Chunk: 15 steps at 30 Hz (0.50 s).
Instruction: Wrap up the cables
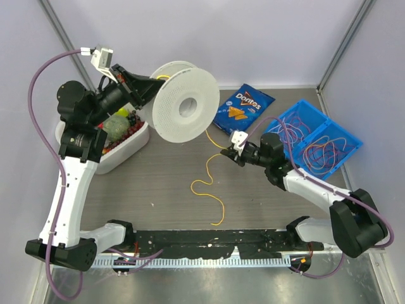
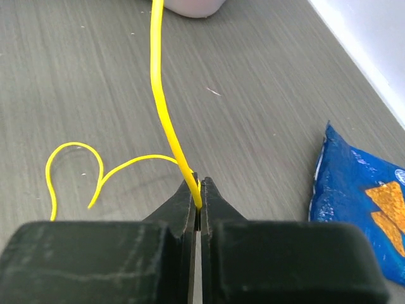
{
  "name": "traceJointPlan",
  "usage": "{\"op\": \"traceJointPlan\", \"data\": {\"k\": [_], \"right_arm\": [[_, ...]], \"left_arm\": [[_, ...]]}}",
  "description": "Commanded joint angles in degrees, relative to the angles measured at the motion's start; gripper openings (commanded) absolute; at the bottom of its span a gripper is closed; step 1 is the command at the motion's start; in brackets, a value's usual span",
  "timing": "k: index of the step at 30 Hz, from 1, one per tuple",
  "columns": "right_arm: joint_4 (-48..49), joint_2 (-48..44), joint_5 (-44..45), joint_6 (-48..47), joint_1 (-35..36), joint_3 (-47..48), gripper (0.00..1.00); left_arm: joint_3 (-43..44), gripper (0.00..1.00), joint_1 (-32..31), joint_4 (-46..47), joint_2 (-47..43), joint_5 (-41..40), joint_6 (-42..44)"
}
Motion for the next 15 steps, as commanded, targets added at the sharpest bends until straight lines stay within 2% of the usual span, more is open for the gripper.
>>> {"op": "traceJointPlan", "data": {"k": [1, 5, 8, 11, 15], "right_arm": [[-10.9, -5.9, 1.3, -3.3, 4.2, 5.3, 0.01], [-24.4, -7.0, 8.2, -8.9, 11.7, 11.5, 0.01], [-31.3, -6.4, 12.4, -10.9, 16.3, 16.7, 0.01], [-36.3, -5.8, 15.1, -11.8, 18.3, 23.0, 0.01], [-42.3, -6.3, 15.3, -12.5, 18.9, 29.4, 0.01]], "left_arm": [[0.2, 0.00, -2.3, -2.3, -0.7, -20.3, -3.9], [1.1, 0.00, -9.6, -8.7, 1.1, -37.2, 0.0], [1.7, 0.00, -13.8, -11.6, 3.2, -46.2, 2.6], [1.2, 0.00, -16.6, -13.3, 5.2, -52.0, 5.7], [-0.4, 0.00, -17.1, -15.1, 7.4, -55.3, 8.1]]}}
